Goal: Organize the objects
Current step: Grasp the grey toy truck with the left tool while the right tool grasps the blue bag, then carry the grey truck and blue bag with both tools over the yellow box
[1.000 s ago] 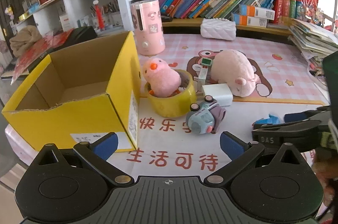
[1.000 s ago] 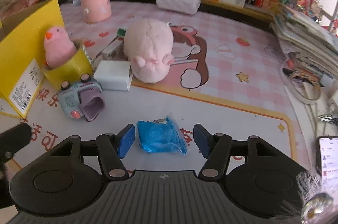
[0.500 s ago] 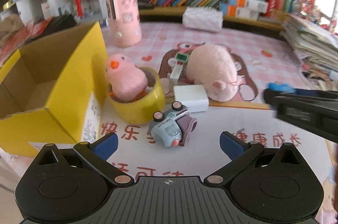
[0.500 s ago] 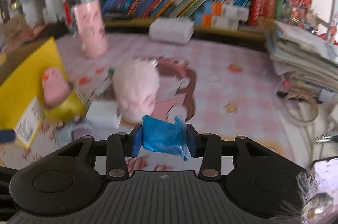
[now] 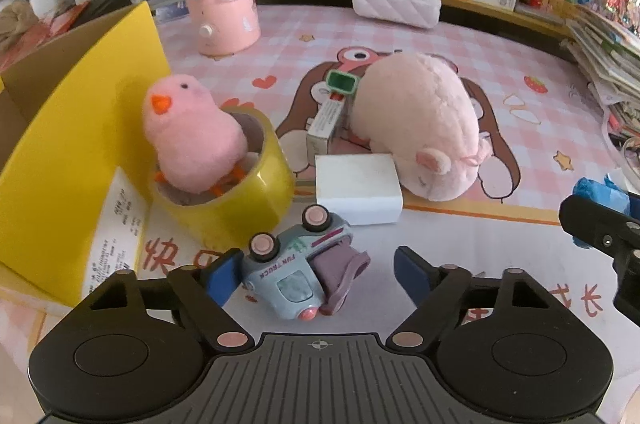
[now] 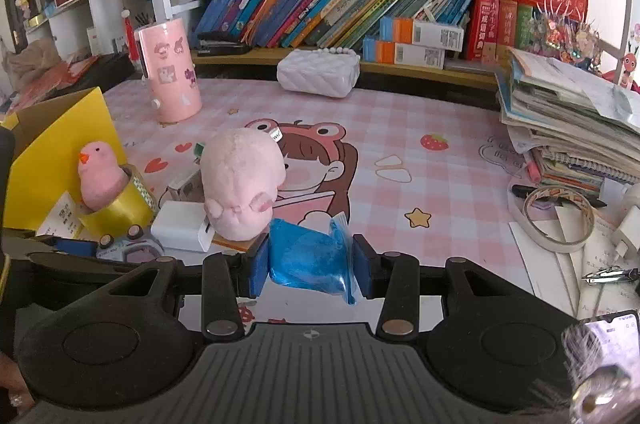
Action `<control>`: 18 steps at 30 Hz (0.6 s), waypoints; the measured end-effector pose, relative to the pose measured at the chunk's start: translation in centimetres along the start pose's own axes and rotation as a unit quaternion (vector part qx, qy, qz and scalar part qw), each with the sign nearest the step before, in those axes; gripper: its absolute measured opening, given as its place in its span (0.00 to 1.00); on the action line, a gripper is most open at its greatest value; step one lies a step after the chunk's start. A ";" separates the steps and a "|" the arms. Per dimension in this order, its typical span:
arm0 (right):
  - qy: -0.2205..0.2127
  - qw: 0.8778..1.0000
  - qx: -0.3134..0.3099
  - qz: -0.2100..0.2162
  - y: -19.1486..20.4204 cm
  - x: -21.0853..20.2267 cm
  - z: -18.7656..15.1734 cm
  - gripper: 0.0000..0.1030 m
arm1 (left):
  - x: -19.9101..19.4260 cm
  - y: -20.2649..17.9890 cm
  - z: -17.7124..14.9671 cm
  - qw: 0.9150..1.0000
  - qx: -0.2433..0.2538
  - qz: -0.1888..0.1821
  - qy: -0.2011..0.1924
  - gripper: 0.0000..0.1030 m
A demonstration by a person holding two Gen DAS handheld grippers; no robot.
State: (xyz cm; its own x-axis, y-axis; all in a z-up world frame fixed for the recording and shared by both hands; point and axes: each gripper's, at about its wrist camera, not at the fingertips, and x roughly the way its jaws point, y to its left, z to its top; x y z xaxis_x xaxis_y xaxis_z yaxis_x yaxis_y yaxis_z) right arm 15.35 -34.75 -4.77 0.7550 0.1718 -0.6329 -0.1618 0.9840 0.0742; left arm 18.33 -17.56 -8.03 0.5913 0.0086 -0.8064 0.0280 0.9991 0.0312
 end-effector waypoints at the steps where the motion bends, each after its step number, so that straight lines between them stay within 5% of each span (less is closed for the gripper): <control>1: 0.004 1.000 0.001 0.001 -0.1 0.2 0.0 0.39 | 0.2 0.0 0.0 1.000 -0.001 0.002 0.002 0.76; 5: 0.012 1.000 0.001 0.003 -0.3 0.3 -0.2 0.39 | 0.4 0.6 -0.1 1.000 -0.019 -0.001 0.009 0.64; 18: 0.040 0.999 0.036 -0.002 -0.4 0.4 -0.8 0.39 | -3.3 1.3 -0.5 0.998 -0.023 -0.050 -0.019 0.64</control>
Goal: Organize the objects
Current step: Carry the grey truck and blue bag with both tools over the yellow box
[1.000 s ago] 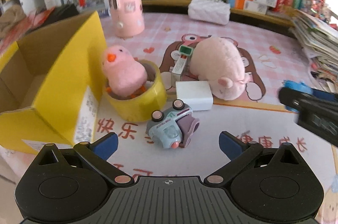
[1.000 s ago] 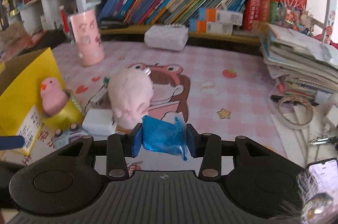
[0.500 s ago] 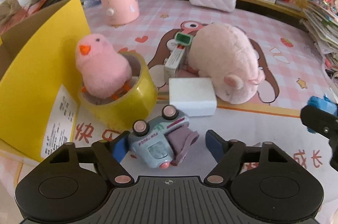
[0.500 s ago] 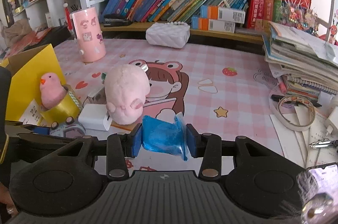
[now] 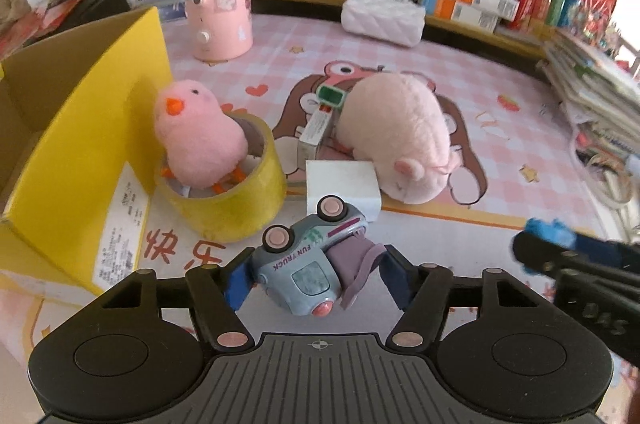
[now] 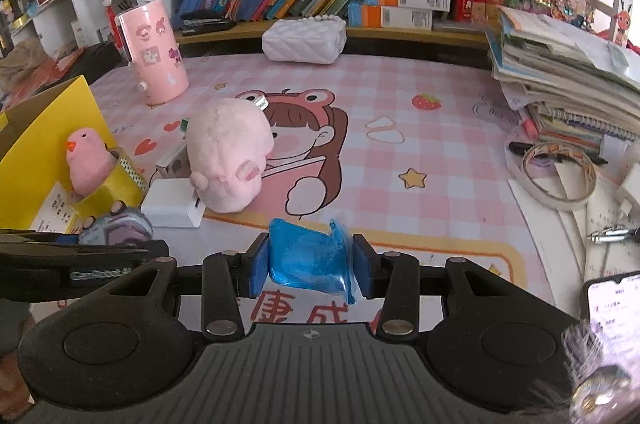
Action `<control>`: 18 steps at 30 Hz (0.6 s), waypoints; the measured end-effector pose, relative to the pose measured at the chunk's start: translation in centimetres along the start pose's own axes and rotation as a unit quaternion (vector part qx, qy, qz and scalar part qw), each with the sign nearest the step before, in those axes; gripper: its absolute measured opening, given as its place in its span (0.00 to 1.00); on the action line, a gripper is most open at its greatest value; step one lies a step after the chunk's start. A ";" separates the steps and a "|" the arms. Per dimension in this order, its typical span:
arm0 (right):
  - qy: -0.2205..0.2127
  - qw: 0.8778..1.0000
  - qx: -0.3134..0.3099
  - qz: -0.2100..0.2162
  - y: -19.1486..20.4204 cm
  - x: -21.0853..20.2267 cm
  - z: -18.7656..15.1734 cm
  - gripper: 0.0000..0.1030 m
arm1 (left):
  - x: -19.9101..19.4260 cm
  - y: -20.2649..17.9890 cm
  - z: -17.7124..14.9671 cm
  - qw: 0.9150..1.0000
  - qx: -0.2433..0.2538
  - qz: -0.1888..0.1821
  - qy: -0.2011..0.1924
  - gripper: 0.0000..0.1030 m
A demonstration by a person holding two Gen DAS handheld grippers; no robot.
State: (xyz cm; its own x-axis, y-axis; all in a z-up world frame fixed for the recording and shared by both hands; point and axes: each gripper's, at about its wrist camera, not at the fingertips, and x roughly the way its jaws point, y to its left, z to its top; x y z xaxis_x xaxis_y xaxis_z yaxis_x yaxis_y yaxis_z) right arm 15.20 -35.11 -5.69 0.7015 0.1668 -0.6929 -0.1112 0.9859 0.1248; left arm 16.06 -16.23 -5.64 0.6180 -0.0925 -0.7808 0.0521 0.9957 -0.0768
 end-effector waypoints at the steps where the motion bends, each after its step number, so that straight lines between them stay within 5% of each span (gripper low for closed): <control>1: 0.002 1.000 0.001 0.001 0.2 0.0 -0.1 0.39 | -0.4 0.2 -0.1 1.000 -0.003 -0.003 -0.003 0.64; 18: 0.011 1.000 -0.018 0.014 7.3 -1.0 -1.1 0.39 | -6.5 5.6 -2.2 0.998 -0.008 -0.037 -0.052 0.64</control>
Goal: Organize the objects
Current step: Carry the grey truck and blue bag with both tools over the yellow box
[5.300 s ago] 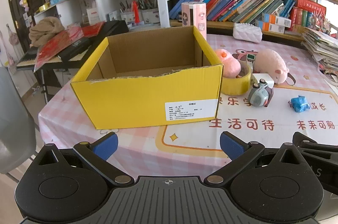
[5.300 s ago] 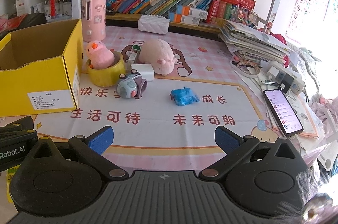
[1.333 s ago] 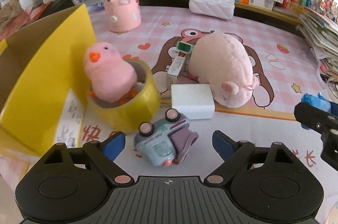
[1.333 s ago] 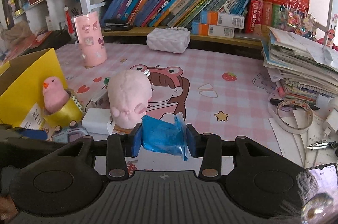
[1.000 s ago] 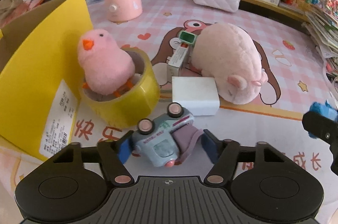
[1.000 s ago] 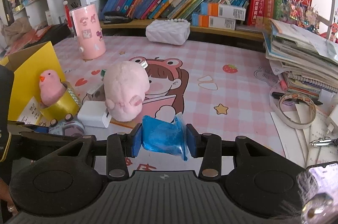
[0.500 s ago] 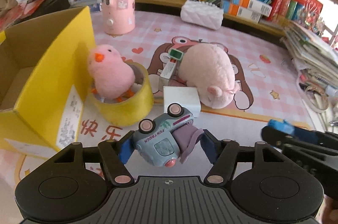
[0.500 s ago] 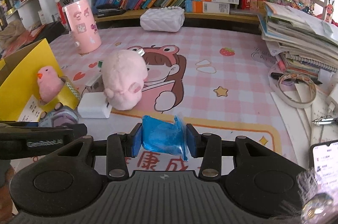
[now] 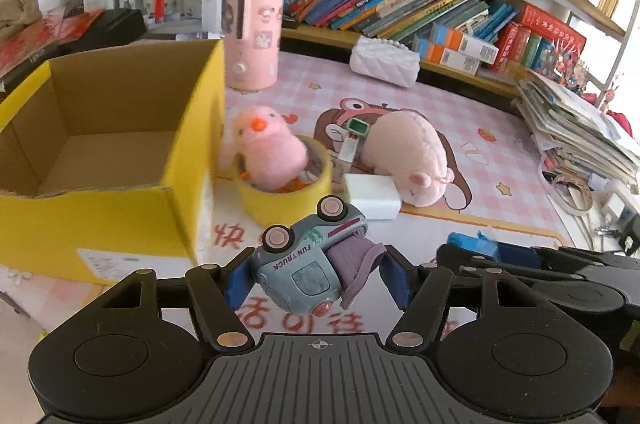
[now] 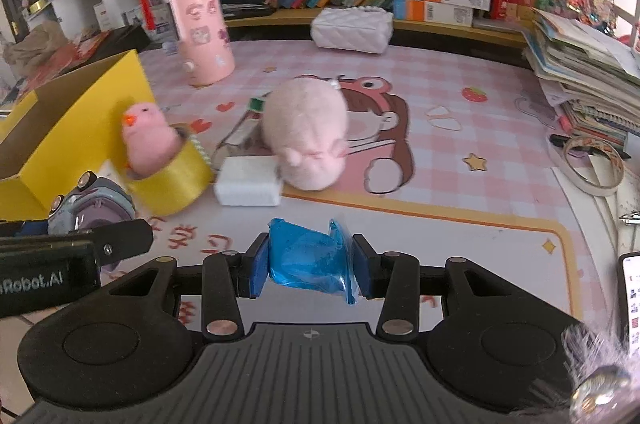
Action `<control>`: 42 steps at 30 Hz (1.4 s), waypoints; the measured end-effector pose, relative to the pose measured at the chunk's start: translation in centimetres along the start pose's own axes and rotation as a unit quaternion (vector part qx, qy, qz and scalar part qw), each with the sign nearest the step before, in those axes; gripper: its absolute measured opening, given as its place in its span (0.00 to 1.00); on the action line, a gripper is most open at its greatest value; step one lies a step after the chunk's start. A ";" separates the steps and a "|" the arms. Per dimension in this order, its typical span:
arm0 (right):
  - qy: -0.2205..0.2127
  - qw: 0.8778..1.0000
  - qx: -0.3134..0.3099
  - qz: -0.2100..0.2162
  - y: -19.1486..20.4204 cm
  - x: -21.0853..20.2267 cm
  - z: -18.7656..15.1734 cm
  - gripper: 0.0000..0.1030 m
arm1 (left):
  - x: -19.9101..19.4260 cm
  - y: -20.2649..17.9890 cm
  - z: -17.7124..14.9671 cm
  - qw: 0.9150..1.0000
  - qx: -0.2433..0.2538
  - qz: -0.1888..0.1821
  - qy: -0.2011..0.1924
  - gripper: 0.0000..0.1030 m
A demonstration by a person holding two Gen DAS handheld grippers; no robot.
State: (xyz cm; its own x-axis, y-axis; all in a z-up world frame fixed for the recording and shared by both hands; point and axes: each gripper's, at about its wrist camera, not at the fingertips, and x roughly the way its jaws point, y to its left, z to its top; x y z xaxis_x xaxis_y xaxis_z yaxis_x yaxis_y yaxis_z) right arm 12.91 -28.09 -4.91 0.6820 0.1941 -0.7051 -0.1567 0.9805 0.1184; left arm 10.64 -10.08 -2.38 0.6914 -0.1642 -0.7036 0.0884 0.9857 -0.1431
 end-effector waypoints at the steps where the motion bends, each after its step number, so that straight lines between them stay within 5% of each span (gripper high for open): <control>1: 0.000 1.000 -0.001 0.000 0.5 -0.1 -0.1 0.39 | -0.3 0.6 -0.2 1.000 -0.001 -0.001 -0.001 0.64; 25: -0.009 0.999 -0.042 0.016 18.2 -3.8 -4.5 0.39 | -8.8 16.1 -4.2 0.999 -0.040 0.010 -0.022 0.64; 42: -0.032 0.997 -0.059 0.028 25.6 -6.1 -6.7 0.39 | -13.1 21.3 -6.1 0.998 -0.042 0.013 -0.050 0.64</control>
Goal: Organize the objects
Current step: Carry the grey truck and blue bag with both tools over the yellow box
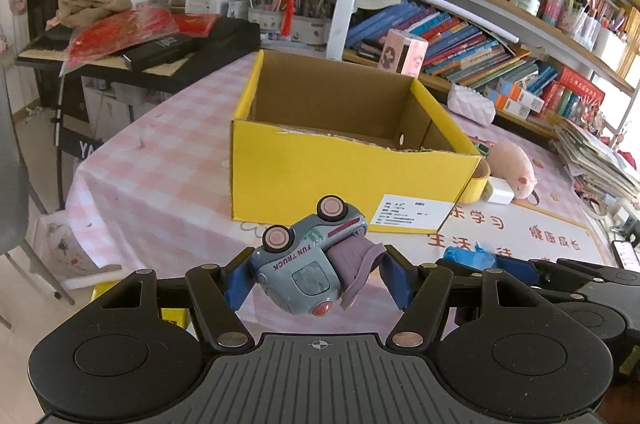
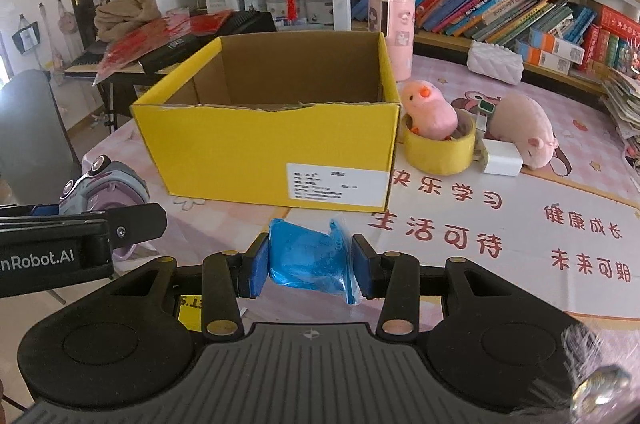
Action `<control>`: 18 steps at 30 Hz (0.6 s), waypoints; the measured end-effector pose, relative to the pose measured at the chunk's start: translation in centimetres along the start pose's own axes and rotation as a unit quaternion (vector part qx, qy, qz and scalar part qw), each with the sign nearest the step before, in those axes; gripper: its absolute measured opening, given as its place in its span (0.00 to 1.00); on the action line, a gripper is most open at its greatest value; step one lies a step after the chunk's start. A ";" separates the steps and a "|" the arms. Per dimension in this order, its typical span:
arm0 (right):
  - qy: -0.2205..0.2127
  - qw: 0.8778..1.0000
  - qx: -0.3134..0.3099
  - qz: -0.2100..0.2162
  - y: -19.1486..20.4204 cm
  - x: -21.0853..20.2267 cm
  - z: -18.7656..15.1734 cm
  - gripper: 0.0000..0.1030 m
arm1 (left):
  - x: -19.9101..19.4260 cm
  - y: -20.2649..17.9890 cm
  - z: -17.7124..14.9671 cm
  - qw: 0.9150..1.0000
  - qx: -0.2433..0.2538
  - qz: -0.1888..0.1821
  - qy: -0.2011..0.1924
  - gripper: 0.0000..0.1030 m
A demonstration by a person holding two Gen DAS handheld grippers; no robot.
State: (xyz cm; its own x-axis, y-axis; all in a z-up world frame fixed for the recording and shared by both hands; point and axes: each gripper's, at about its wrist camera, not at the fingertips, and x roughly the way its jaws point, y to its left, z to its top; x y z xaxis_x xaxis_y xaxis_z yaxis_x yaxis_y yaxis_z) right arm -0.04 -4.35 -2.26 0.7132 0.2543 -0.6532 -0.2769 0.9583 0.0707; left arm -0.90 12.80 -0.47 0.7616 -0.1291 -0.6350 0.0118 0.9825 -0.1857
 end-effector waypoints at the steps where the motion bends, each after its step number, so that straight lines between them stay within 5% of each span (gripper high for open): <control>1: -0.001 1.000 -0.001 0.000 0.2 -0.1 0.0 0.39 | -0.1 0.2 0.0 1.000 0.000 0.000 -0.001 0.64; 18: -0.037 0.999 -0.040 -0.005 2.1 -1.9 0.5 0.39 | -1.6 0.9 1.2 0.999 -0.005 -0.002 -0.038 0.64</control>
State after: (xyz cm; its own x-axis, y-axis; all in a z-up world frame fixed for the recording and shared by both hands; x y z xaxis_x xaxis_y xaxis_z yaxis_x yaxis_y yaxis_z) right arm -1.64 -2.74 -0.54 0.7608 0.2571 -0.5958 -0.3181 0.9481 0.0030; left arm -1.34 14.03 1.35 0.8081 -0.1224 -0.5762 0.0084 0.9805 -0.1965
